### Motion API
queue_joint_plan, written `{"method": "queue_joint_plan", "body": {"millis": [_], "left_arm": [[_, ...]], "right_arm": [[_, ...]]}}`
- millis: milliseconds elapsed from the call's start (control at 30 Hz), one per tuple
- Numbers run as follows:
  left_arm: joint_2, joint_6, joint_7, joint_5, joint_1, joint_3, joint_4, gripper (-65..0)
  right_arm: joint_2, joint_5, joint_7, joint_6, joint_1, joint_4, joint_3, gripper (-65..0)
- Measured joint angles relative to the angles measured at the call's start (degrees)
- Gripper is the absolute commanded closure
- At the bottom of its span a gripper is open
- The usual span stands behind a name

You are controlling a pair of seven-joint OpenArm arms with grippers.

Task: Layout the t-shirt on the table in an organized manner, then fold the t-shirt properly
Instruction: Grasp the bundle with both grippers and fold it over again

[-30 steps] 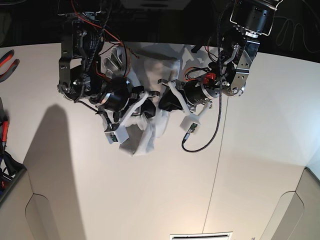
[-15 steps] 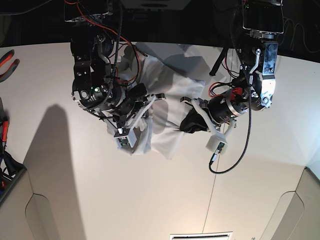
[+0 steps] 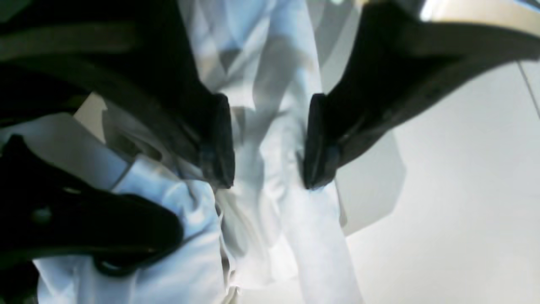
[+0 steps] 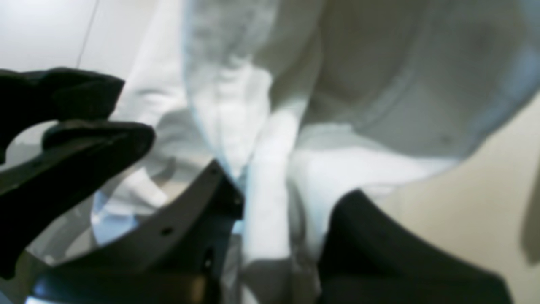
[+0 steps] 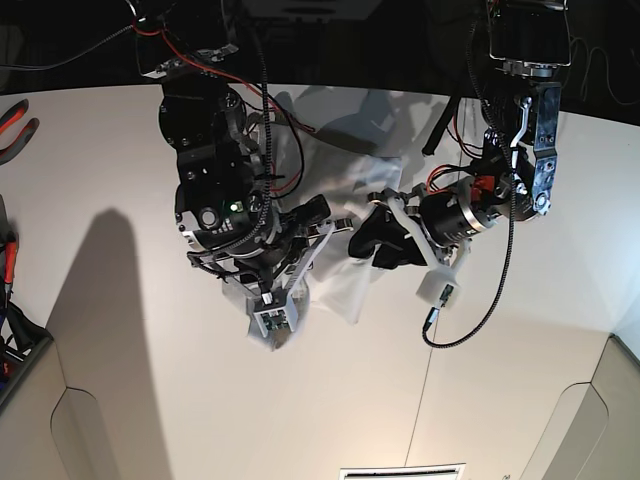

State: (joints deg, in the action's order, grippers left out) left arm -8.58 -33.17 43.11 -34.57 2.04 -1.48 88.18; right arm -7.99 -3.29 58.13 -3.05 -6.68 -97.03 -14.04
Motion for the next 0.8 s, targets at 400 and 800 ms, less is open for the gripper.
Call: {"method": "queue_joint_plan", "body": {"millis": [400,800], "left_arm": [[-0.74,0.13,0.13,-0.94,-0.02,-7.65,3.5,-30.6],[-3.58,0.13,1.09,-5.09,0.02,-14.58,5.09,-30.5]], "right_arm": [[0.0,0.09,-3.45,2.25,-0.09,2.12,-0.5,0.0],[-0.31,-0.85,-5.35,3.37,-9.01,22.32,-5.66,0.0]]}}
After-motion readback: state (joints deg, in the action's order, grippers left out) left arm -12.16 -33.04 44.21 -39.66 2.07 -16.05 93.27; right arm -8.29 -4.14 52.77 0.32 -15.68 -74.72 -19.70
